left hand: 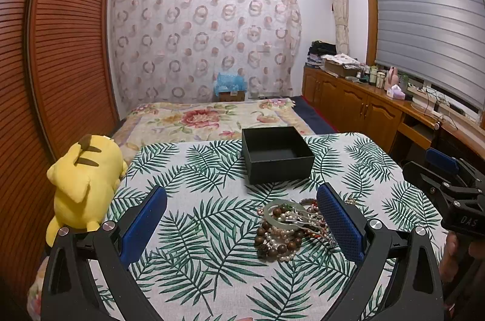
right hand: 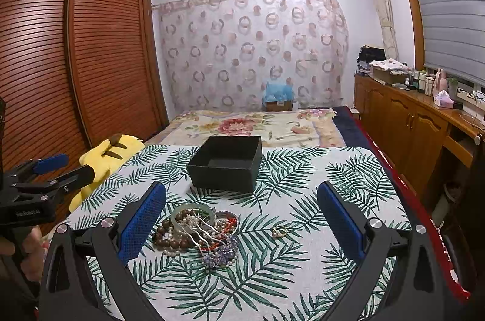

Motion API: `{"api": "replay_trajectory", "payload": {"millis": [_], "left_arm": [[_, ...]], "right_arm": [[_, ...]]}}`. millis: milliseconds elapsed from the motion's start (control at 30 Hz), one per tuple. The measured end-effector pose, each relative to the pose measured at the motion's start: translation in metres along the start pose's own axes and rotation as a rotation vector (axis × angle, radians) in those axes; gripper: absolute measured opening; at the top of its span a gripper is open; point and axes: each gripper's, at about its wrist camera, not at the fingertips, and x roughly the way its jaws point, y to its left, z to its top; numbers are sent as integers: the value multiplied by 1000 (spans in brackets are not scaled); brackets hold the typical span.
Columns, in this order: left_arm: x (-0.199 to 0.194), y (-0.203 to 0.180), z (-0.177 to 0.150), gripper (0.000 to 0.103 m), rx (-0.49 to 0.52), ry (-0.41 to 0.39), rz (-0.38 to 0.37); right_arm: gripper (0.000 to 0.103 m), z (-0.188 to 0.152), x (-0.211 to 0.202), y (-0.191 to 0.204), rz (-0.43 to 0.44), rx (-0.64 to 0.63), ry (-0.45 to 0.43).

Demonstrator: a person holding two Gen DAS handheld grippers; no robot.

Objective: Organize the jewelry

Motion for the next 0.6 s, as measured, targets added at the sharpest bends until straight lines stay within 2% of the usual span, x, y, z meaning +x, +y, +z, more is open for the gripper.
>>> {"api": "replay_trajectory", "payload": {"millis": [600], "left_arm": [[-1,0,0,96,0,-1,0]], "right_arm": [[101,1,-1,2,1,1,-2]]}}
